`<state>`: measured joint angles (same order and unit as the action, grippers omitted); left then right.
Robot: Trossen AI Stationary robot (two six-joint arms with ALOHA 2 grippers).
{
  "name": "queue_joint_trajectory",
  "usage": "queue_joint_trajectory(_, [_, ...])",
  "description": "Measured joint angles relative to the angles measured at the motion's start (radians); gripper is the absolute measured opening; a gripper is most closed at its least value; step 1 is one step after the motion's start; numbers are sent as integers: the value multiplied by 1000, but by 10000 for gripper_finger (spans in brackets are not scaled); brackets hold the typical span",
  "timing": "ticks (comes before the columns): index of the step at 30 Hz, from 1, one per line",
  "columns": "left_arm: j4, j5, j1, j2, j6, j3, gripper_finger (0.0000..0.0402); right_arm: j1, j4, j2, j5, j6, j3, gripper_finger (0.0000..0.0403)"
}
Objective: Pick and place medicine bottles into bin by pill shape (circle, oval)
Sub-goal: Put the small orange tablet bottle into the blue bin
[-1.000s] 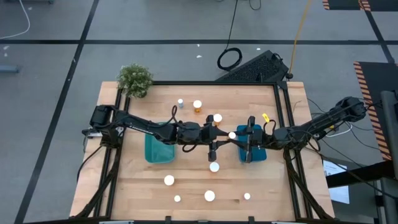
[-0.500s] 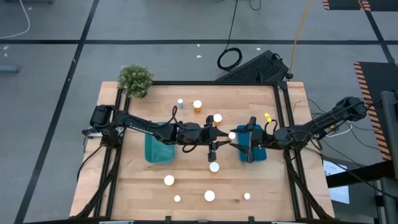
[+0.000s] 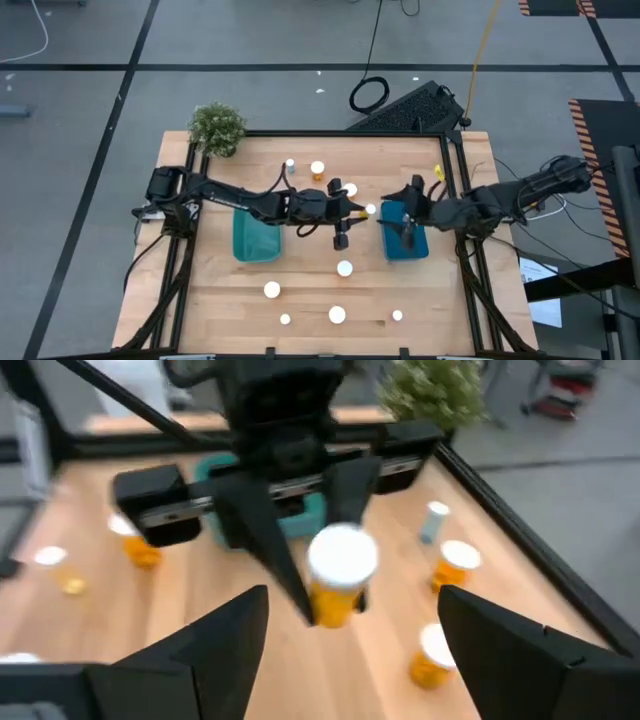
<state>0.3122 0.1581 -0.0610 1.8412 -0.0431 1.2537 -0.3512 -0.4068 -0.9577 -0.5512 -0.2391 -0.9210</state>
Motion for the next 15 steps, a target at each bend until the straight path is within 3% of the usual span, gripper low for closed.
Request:
queue_joint_trajectory(4, [-27, 0, 17, 0, 2, 0, 113, 41, -200, -100, 6, -35, -172, 281])
queue_joint_trajectory(8, [-32, 1, 22, 1, -2, 0, 113, 108, -286, -209, 144, -38, -293, 281])
queue_joint_trajectory(15, [-76, 1, 28, 1, -25, 0, 113, 204, -358, -348, 274, 13, -364, 265])
